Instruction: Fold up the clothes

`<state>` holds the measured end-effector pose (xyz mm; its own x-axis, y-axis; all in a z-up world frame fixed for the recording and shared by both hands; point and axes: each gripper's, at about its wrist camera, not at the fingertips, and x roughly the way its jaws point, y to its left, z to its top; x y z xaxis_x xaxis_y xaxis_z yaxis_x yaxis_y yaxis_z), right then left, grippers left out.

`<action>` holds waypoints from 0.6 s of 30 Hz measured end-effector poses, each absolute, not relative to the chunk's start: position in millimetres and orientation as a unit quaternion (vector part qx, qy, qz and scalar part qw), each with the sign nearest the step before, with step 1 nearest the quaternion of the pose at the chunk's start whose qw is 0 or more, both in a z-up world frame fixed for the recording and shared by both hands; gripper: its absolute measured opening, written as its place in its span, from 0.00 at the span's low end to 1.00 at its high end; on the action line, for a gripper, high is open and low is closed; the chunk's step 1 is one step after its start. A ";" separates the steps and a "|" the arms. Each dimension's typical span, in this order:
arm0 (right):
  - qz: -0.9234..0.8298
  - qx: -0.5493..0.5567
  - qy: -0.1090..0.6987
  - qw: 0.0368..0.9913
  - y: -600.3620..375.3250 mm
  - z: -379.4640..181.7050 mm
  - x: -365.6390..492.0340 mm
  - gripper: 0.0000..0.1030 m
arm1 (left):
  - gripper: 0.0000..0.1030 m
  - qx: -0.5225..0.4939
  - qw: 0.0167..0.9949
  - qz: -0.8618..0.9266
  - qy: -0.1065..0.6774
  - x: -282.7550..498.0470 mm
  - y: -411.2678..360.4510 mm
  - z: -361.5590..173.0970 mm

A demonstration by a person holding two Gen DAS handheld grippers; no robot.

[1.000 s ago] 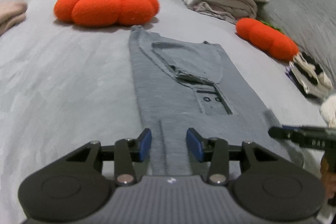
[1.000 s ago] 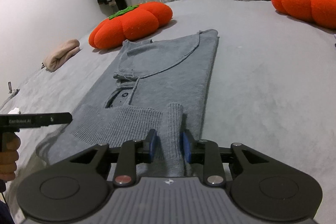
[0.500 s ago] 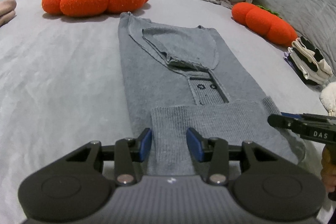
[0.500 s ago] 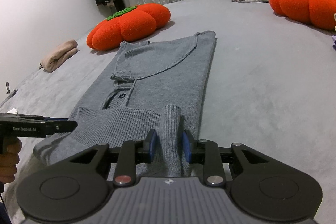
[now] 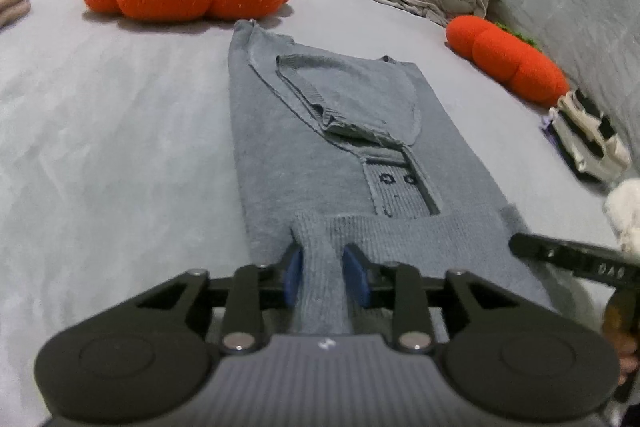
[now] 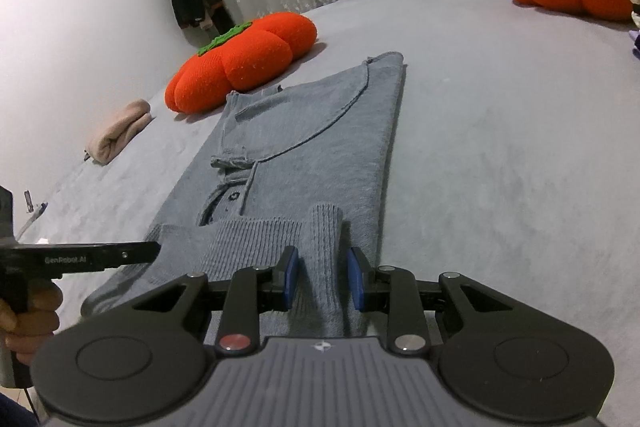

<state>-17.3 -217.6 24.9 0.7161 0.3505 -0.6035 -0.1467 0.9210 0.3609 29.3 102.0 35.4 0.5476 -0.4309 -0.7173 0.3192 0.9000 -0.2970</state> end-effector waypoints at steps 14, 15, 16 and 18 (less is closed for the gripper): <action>0.136 0.137 0.345 0.919 -216.2 24.3 -17.0 0.18 | 0.09 -0.041 0.894 -0.221 0.386 15.6 95.9 47.1; 0.135 0.134 0.343 0.920 -216.0 25.3 -17.9 0.17 | 0.09 -0.031 0.900 -0.225 0.372 9.2 95.6 51.2; 0.136 0.132 0.342 0.920 -216.0 26.4 -18.5 0.15 | 0.09 -0.020 0.906 -0.228 0.357 2.7 95.4 55.1; 0.138 0.124 0.340 0.922 -214.4 28.2 -20.6 0.15 | 0.09 0.014 0.917 -0.240 0.319 -13.5 92.9 60.6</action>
